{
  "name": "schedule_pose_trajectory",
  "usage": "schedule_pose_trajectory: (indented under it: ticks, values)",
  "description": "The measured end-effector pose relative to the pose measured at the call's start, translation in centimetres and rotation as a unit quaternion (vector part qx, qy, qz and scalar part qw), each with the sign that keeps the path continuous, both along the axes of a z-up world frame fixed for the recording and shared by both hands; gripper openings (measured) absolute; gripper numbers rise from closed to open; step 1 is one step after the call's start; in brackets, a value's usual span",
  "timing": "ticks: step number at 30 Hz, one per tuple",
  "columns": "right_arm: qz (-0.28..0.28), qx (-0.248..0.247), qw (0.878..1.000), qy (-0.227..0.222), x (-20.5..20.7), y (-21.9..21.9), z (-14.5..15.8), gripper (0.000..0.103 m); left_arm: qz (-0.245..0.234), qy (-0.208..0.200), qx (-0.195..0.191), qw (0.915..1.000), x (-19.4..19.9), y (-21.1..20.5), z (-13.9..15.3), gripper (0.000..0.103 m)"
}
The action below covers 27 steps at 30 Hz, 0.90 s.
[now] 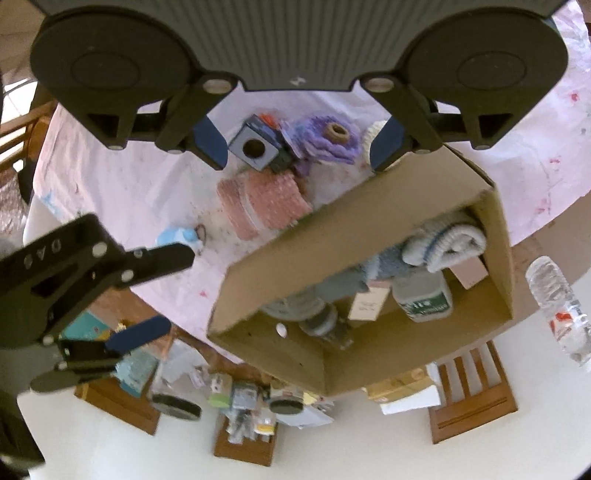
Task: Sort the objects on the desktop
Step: 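Grasp the black cube with the left tool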
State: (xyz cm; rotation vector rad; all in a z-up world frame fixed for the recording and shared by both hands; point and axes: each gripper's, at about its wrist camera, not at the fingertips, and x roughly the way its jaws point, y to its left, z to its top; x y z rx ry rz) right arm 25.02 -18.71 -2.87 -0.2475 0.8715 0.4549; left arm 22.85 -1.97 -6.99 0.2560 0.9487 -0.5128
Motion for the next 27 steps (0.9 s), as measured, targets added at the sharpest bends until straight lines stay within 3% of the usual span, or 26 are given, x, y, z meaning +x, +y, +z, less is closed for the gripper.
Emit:
schedule_pose_trajectory:
  ticks: [7, 17, 19, 22, 27]
  values:
    - [-0.01, -0.002, 1.0, 0.014, -0.7, -0.8, -0.9, 0.085, -0.04, 0.027, 0.007, 0.9988, -0.4, -1.3, -1.8, 0.084]
    - [-0.021, -0.005, 0.999, 0.024, -1.5, -1.9, -1.8, 0.085, -0.149, -0.013, 0.08, 0.9855, -0.2, -5.0, -4.2, 0.083]
    - [-0.023, -0.006, 0.999, 0.025, -1.7, -2.1, -1.9, 0.085, -0.163, -0.015, 0.085, 0.9828, 0.0, -5.3, -4.6, 0.079]
    - [-0.026, -0.006, 0.999, 0.029, -1.8, -2.5, -2.1, 0.085, -0.175, -0.006, 0.088, 0.9805, 0.3, -5.6, -5.1, 0.06]
    - [-0.031, -0.006, 0.999, 0.034, -1.9, -3.0, -2.4, 0.085, -0.19, -0.007, 0.094, 0.9772, 0.5, -5.8, -5.5, 0.058]
